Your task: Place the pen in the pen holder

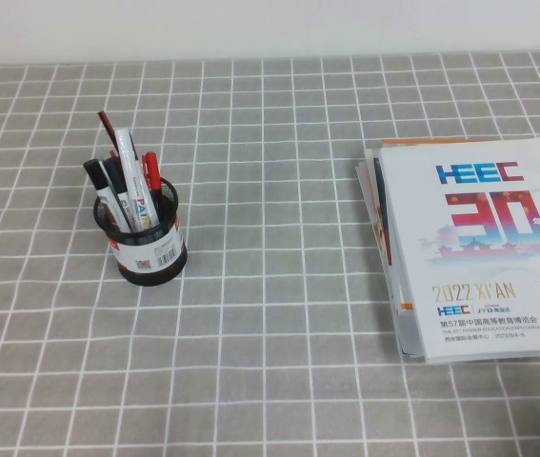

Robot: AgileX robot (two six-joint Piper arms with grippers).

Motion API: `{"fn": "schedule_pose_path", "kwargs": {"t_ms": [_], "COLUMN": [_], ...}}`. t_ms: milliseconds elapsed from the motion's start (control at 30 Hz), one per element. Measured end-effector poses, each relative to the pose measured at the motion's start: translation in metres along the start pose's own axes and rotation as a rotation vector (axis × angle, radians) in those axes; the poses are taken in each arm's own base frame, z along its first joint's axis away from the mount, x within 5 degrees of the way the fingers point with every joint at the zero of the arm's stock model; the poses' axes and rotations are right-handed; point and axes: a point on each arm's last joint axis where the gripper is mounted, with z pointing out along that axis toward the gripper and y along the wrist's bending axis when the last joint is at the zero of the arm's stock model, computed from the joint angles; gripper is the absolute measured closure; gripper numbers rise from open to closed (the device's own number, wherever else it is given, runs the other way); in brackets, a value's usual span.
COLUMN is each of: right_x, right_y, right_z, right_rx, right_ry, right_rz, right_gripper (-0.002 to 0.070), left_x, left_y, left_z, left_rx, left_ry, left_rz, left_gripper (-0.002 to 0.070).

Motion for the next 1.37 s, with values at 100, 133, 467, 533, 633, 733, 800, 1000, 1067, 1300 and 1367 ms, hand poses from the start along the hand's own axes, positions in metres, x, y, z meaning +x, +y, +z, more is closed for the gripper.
{"fn": "schedule_pose_path", "kwargs": {"t_ms": [100, 133, 467, 533, 633, 733, 800, 1000, 1067, 1300, 1367], "right_x": [0.005, 0.007, 0.019, 0.019, 0.020, 0.020, 0.020, 0.020, 0.020, 0.020, 0.020], "right_y": [-0.002, -0.002, -0.007, -0.008, -0.009, -0.009, -0.009, -0.009, -0.009, -0.009, -0.009], "right_z": [-0.002, -0.003, -0.004, -0.004, -0.004, -0.004, -0.004, -0.004, -0.004, -0.004, -0.004], "right_rx": [0.035, 0.046, 0.147, 0.167, 0.178, 0.178, 0.178, 0.178, 0.178, 0.177, 0.177], "right_ry": [-0.012, 0.002, 0.117, 0.120, 0.124, 0.125, 0.125, 0.126, 0.126, 0.126, 0.126], "right_rz": [0.044, 0.054, 0.099, 0.105, 0.102, 0.085, 0.083, 0.083, 0.082, 0.082, 0.082], "right_gripper": [0.0689, 0.0689, 0.0689, 0.0689, 0.0689, 0.0688, 0.0689, 0.0689, 0.0689, 0.0689, 0.0689], "left_x": [0.000, 0.000, 0.000, 0.000, 0.000, 0.000, 0.000, 0.000, 0.000, 0.000, 0.000], "left_y": [0.000, 0.000, 0.000, 0.000, 0.000, 0.000, 0.000, 0.000, 0.000, 0.000, 0.000], "left_z": [0.000, 0.000, 0.000, 0.000, 0.000, 0.000, 0.000, 0.000, 0.000, 0.000, 0.000], "left_rx": [0.000, 0.000, 0.000, 0.000, 0.000, 0.000, 0.000, 0.000, 0.000, 0.000, 0.000], "left_ry": [0.000, 0.000, 0.000, 0.000, 0.000, 0.000, 0.000, 0.000, 0.000, 0.000, 0.000], "left_rz": [0.000, 0.000, 0.000, 0.000, 0.000, 0.000, 0.000, 0.000, 0.000, 0.000, 0.000], "left_gripper": [0.0680, 0.0680, 0.0680, 0.0680, 0.0680, 0.0680, 0.0680, 0.0680, 0.0680, 0.0680, 0.0680]}}
